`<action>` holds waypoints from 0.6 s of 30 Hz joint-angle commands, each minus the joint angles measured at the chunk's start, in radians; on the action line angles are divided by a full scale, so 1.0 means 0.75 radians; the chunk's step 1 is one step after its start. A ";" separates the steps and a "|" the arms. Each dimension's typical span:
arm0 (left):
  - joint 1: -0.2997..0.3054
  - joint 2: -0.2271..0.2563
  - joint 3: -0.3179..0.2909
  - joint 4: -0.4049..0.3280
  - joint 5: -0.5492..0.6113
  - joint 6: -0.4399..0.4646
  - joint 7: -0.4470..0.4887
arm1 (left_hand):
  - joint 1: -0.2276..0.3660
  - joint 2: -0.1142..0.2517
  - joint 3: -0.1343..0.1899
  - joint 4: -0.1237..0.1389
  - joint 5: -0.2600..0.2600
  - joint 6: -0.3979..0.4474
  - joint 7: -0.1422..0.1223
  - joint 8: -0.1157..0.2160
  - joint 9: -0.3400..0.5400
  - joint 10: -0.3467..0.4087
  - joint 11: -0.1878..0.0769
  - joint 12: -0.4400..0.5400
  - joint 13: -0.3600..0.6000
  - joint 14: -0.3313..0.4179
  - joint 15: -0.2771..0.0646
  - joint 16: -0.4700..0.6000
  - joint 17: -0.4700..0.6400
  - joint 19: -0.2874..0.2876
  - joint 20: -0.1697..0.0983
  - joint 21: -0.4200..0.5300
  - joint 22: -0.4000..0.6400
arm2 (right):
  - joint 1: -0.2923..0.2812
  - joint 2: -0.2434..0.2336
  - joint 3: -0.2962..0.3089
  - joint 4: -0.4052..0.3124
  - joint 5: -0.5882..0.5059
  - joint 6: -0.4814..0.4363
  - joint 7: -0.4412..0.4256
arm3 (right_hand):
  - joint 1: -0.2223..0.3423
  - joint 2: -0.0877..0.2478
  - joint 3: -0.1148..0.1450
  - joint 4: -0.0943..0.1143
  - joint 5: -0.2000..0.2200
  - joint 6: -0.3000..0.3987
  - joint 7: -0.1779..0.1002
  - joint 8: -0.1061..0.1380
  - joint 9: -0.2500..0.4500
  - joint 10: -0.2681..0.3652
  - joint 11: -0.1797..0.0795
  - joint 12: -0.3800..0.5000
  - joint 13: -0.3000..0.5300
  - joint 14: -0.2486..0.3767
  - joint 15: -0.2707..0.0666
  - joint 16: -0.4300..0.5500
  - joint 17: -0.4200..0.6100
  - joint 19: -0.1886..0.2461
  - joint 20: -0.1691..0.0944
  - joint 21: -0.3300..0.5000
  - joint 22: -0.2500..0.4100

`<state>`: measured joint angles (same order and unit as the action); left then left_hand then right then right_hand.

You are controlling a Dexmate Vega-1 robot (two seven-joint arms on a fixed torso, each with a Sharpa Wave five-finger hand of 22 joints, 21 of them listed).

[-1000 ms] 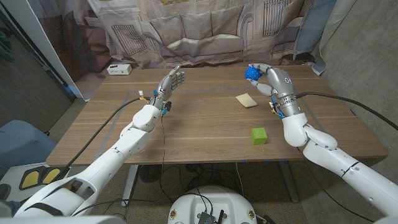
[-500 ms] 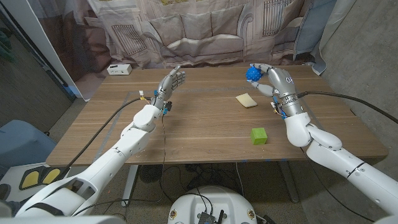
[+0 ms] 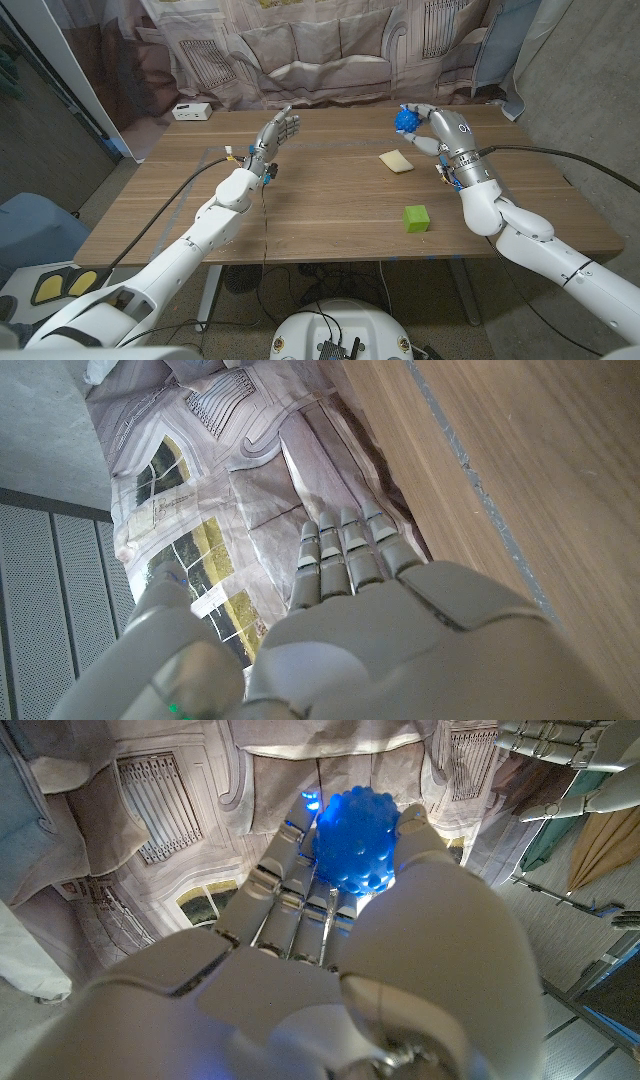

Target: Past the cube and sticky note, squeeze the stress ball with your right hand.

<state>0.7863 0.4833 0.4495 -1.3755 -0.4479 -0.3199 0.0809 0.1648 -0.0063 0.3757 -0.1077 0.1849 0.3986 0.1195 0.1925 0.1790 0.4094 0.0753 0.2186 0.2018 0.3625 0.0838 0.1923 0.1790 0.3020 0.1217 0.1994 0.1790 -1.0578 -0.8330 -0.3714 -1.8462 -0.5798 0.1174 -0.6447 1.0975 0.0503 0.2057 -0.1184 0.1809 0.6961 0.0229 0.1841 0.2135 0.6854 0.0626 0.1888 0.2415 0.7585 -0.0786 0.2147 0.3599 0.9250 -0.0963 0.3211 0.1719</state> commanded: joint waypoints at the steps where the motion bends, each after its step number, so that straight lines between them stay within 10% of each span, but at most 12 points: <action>1: 0.013 0.016 -0.008 -0.026 0.005 0.014 0.011 | -0.001 0.015 0.001 -0.009 0.000 0.005 0.002 0.001 0.006 0.011 -0.006 0.000 0.006 0.008 0.002 -0.001 0.004 0.013 -0.001 0.005 0.004 | 0.015 -0.004 -0.029 0.005 -0.005 0.013 0.044 | 0.000 0.019 0.003 -0.009 0.000 0.004 -0.002 0.010 0.003 0.001 0.000 0.006 -0.001 0.000 -0.038 0.009 0.006 -0.002 -0.003 -0.008 0.003; 18: 0.029 0.039 -0.033 -0.043 0.002 -0.009 0.013 | 0.000 0.017 0.001 -0.010 -0.001 0.004 0.004 0.000 0.006 0.009 0.003 -0.001 0.006 0.007 0.003 -0.002 0.004 0.016 -0.005 0.005 0.004 | 0.067 0.002 -0.100 0.014 -0.032 0.014 0.145 | -0.005 0.023 0.005 -0.011 0.001 0.005 -0.003 0.014 0.001 0.002 0.004 0.011 -0.002 0.000 -0.039 0.009 0.001 0.001 0.000 -0.012 0.003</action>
<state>0.7984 0.5015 0.4374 -1.3994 -0.4452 -0.3126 0.0874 0.1645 -0.0061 0.3757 -0.1076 0.1849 0.3985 0.1195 0.1925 0.1790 0.4093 0.0752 0.2186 0.2019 0.3625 0.0838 0.1923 0.1790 0.3063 0.1173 0.1994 0.1790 -1.0301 -0.8336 -0.4171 -1.8387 -0.5904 0.1294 -0.5789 1.0940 0.0626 0.2076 -0.1205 0.1807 0.6962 0.0229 0.1889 0.2135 0.6855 0.0625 0.1925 0.2367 0.7587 -0.0784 0.2184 0.3596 0.9251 -0.0963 0.3135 0.1721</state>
